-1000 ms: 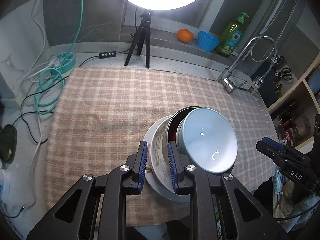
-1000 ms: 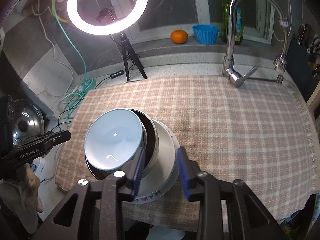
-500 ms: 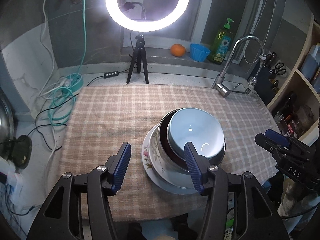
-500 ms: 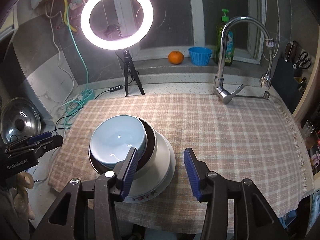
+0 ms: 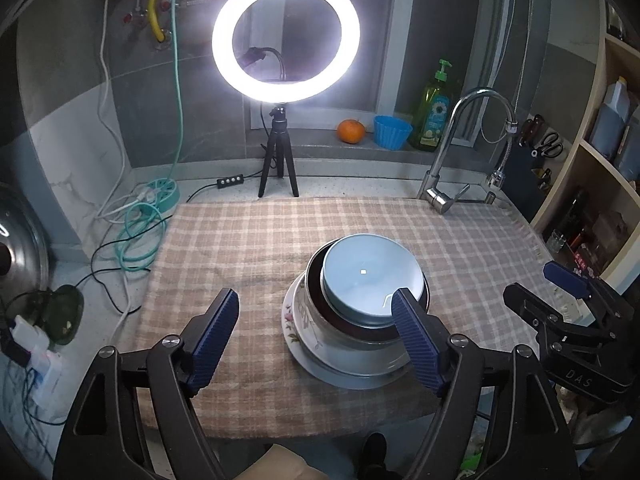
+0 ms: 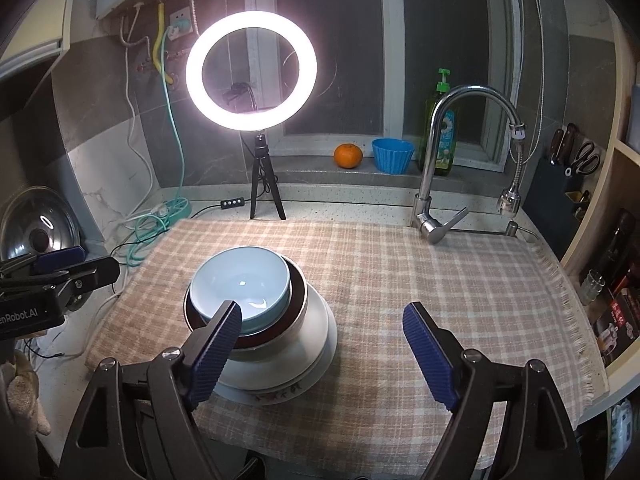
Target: Organize plates and bowls
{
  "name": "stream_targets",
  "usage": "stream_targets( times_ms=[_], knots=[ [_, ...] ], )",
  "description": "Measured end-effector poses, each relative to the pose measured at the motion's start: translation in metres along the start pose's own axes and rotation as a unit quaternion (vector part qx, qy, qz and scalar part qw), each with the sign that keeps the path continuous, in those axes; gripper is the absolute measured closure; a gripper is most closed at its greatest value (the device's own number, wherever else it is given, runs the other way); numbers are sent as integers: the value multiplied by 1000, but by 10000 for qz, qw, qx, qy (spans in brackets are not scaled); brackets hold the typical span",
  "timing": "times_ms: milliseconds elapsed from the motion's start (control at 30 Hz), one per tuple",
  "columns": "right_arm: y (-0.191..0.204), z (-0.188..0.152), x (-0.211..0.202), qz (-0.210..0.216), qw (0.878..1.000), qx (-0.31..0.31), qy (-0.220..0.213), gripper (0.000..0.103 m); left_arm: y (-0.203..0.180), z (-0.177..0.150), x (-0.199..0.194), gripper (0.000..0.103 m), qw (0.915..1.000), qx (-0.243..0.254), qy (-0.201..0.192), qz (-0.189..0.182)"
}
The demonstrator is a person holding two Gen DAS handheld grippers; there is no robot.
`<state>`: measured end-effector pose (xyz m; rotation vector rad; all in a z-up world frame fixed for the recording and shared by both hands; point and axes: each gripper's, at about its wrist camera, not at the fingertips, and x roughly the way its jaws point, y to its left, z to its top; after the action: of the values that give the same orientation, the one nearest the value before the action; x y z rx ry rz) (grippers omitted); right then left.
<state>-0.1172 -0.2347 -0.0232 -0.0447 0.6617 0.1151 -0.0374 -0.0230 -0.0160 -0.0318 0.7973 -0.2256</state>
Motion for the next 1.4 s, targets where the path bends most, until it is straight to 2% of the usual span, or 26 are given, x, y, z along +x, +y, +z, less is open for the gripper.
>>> stream_targets(
  times_ms=[1400],
  knots=[
    [-10, 3, 23, -147, 9996, 29, 221, 23, -7, 6, 18, 24, 9999, 5, 146, -35]
  ],
)
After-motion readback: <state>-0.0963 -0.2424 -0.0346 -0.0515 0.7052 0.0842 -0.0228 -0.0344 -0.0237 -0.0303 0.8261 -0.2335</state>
